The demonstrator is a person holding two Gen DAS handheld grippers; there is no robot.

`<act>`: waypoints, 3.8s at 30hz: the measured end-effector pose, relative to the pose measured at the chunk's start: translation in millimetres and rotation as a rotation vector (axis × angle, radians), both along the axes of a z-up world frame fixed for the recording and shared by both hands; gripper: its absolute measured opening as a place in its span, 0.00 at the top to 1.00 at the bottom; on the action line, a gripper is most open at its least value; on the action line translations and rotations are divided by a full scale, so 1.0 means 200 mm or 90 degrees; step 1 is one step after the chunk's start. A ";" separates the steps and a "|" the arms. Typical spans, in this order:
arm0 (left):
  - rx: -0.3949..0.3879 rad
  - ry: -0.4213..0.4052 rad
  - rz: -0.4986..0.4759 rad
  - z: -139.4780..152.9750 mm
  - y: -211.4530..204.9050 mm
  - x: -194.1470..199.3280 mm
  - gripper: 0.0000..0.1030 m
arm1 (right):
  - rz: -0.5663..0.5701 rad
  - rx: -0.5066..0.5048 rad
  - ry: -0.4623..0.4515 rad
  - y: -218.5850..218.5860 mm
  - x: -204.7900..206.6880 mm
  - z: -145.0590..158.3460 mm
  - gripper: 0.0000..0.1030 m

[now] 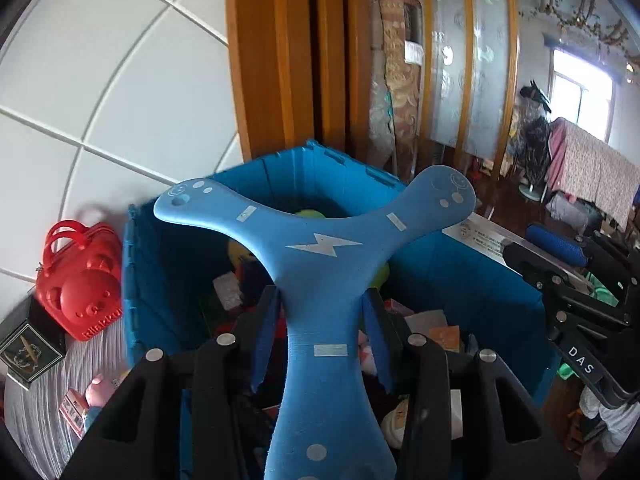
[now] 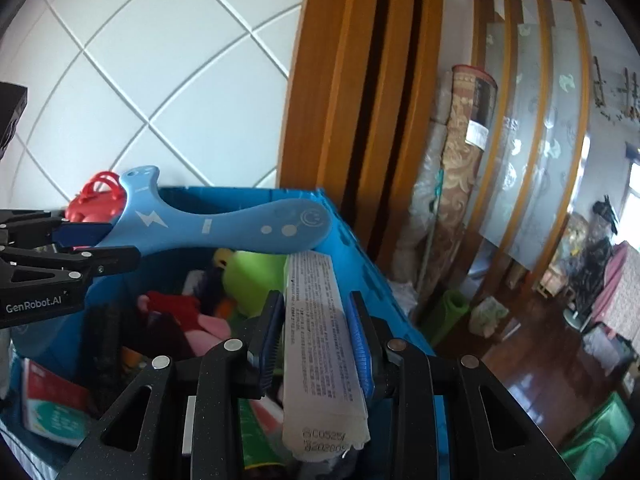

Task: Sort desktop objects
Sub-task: 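Carry the blue toy and tube box into the blue bin and release both, then withdraw both tools from the bin back over the bed, then grasp the blue-and-pink pig plush with both tools from either side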

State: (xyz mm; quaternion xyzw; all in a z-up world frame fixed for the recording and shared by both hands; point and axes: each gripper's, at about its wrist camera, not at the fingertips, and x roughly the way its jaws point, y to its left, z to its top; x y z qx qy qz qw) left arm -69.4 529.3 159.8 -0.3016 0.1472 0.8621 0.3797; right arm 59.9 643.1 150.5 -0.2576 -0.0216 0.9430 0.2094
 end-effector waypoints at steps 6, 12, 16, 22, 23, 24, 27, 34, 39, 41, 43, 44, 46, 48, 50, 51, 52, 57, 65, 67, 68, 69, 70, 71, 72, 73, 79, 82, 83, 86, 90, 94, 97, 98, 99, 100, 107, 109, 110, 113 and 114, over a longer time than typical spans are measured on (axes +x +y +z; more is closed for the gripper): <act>-0.034 -0.027 0.006 -0.08 0.11 0.01 0.59 | -0.003 -0.015 -0.029 0.11 -0.02 -0.12 0.69; -0.058 -0.022 0.043 -0.11 0.12 0.01 0.59 | 0.001 -0.012 -0.055 0.13 -0.05 -0.18 0.69; -0.066 -0.016 0.063 -0.11 0.11 0.00 0.46 | -0.006 -0.011 -0.059 0.14 -0.07 -0.19 0.71; -0.063 -0.025 0.066 -0.12 0.09 0.00 0.46 | -0.016 -0.015 -0.059 0.16 -0.05 -0.20 0.70; -0.062 -0.026 0.066 -0.11 0.09 -0.01 0.46 | -0.018 -0.015 -0.058 0.16 -0.05 -0.20 0.69; -0.062 -0.027 0.065 -0.11 0.08 0.00 0.46 | -0.020 -0.015 -0.057 0.16 -0.04 -0.20 0.68; -0.058 -0.035 0.062 -0.12 0.06 0.00 0.46 | -0.025 -0.013 -0.054 0.14 -0.03 -0.19 0.57; -0.043 -0.036 0.054 -0.10 0.00 0.05 0.46 | -0.024 0.003 -0.038 0.07 0.01 -0.15 0.11; -0.017 -0.011 0.052 -0.04 -0.09 0.11 0.46 | -0.024 0.016 -0.024 -0.01 0.03 -0.09 0.00; -0.001 -0.003 0.052 -0.01 -0.14 0.12 0.46 | -0.025 0.019 -0.019 -0.05 0.04 -0.07 0.00; 0.011 0.011 0.057 0.02 -0.21 0.14 0.42 | -0.024 0.024 -0.012 -0.10 0.05 -0.04 0.00; 0.019 0.021 0.060 0.04 -0.25 0.16 0.36 | -0.023 0.023 -0.008 -0.13 0.05 -0.03 0.00; 0.038 0.044 0.067 0.07 -0.33 0.18 0.31 | -0.017 0.021 0.001 -0.19 0.06 0.00 0.00; 0.059 0.066 0.076 0.09 -0.44 0.20 0.29 | -0.009 0.021 0.011 -0.27 0.06 0.03 0.00; 0.081 0.072 0.085 0.11 -0.56 0.19 0.28 | 0.003 0.025 0.021 -0.37 0.06 0.06 0.00; 0.091 0.076 0.091 0.11 -0.62 0.18 0.28 | 0.011 0.027 0.025 -0.42 0.05 0.07 0.00; 0.097 0.079 0.099 0.12 -0.69 0.17 0.28 | 0.022 0.029 0.030 -0.48 0.04 0.09 0.00; 0.101 0.094 0.149 0.08 -1.02 0.09 0.28 | 0.069 0.031 0.042 -0.78 -0.05 0.12 0.00; 0.076 0.052 0.274 -0.13 -1.65 -0.16 0.28 | 0.163 0.008 0.045 -1.30 -0.28 0.08 0.00; 0.070 0.037 0.304 -0.19 -1.80 -0.22 0.28 | 0.187 0.000 0.031 -1.42 -0.37 0.04 0.00; 0.066 0.027 0.320 -0.23 -1.87 -0.25 0.28 | 0.194 -0.004 0.026 -1.46 -0.40 0.02 0.00; 0.061 0.015 0.338 -0.28 -1.95 -0.29 0.28 | 0.202 -0.009 0.018 -1.51 -0.45 -0.01 0.00; 0.058 0.006 0.348 -0.31 -2.00 -0.31 0.28 | 0.212 -0.015 0.005 -1.56 -0.50 -0.06 0.00; 0.056 -0.006 0.363 -0.36 -2.07 -0.34 0.28 | 0.215 -0.017 -0.002 -1.59 -0.53 -0.09 0.00; 0.054 -0.018 0.375 -0.41 -2.14 -0.36 0.28 | 0.220 -0.021 -0.010 -1.63 -0.57 -0.13 0.00; 0.049 -0.028 0.387 -0.45 -2.18 -0.38 0.28 | 0.229 -0.029 -0.023 -1.66 -0.61 -0.18 0.00; 0.035 -0.102 0.469 -0.72 -2.42 -0.55 0.28 | 0.270 -0.051 -0.117 -1.77 -0.88 -0.47 0.00; 0.026 -0.139 0.482 -0.85 -2.42 -0.65 0.28 | 0.278 -0.056 -0.168 -1.79 -0.99 -0.64 0.00; 0.022 -0.148 0.481 -0.88 -2.40 -0.67 0.28 | 0.282 -0.065 -0.180 -1.78 -1.01 -0.68 0.00; 0.008 -0.176 0.472 -0.99 -2.30 -0.77 0.28 | 0.276 -0.092 -0.210 -1.73 -1.14 -0.81 0.00; 0.003 -0.208 0.464 -1.13 -2.15 -0.93 0.28 | 0.266 -0.159 -0.218 -1.64 -1.30 -0.94 0.00; -0.001 -0.234 0.437 -1.28 -1.97 -1.10 0.28 | 0.233 -0.183 -0.205 -1.57 -1.38 -1.02 0.00; -0.035 -0.245 0.424 -1.40 -1.86 -1.18 0.27 | 0.210 -0.198 -0.196 -1.52 -1.40 -1.04 0.00; -0.058 -0.230 0.431 -1.44 -1.83 -1.19 0.22 | 0.208 -0.200 -0.197 -1.51 -1.41 -1.05 0.00; -0.062 -0.213 0.428 -1.45 -1.83 -1.18 0.20 | 0.205 -0.203 -0.200 -1.50 -1.42 -1.06 0.00; -0.055 -0.209 0.422 -1.46 -1.85 -1.17 0.18 | 0.200 -0.205 -0.206 -1.50 -1.42 -1.08 0.00; -0.054 -0.232 0.384 -1.53 -2.10 -1.01 0.15 | 0.207 -0.239 -0.233 -1.56 -1.47 -1.18 0.00; -0.072 -0.223 0.384 -1.53 -2.15 -0.96 0.14 | 0.226 -0.257 -0.237 -1.60 -1.48 -1.20 0.00; -0.082 -0.216 0.385 -1.53 -2.18 -0.94 0.14 | 0.236 -0.264 -0.240 -1.62 -1.48 -1.20 0.00; -0.100 -0.219 0.391 -1.54 -2.25 -0.91 0.14 | 0.263 -0.271 -0.246 -1.70 -1.48 -1.21 0.00; -0.107 -0.221 0.393 -1.54 -2.26 -0.90 0.14 | 0.268 -0.266 -0.250 -1.72 -1.48 -1.21 0.00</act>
